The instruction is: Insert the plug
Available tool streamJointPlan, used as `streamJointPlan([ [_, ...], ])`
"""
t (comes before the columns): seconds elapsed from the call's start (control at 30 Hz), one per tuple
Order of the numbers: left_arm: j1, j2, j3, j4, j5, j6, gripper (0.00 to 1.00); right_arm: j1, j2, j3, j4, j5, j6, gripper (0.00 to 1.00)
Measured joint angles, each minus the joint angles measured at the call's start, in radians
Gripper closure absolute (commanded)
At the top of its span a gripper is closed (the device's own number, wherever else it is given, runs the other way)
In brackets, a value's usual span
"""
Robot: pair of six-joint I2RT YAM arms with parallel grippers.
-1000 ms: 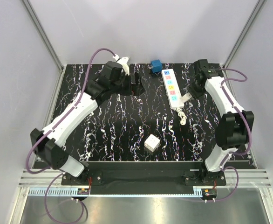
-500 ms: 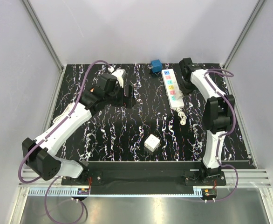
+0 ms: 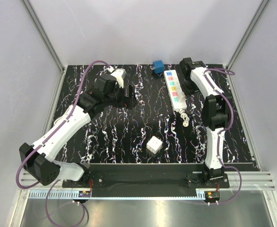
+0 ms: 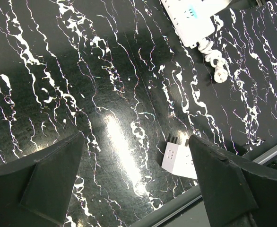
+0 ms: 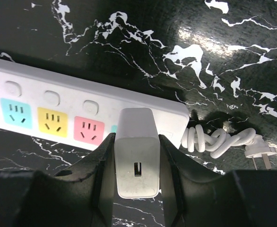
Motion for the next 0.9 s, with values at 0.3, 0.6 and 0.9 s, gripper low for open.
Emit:
streamJointPlan([
  [0.3,0.0,0.0,0.0,0.0,0.0,0.0,0.01,0.001,0.031,0.04,-0.021,0.0,0.011,1.0],
  [0.6,0.0,0.0,0.0,0.0,0.0,0.0,0.01,0.005,0.08,0.133,-0.05,0.0,0.027,1.0],
  [0.9,0.0,-0.008,0.0,0.0,-0.003,0.0,0.01,0.008,0.098,0.151,-0.097,0.0,0.064,1.0],
])
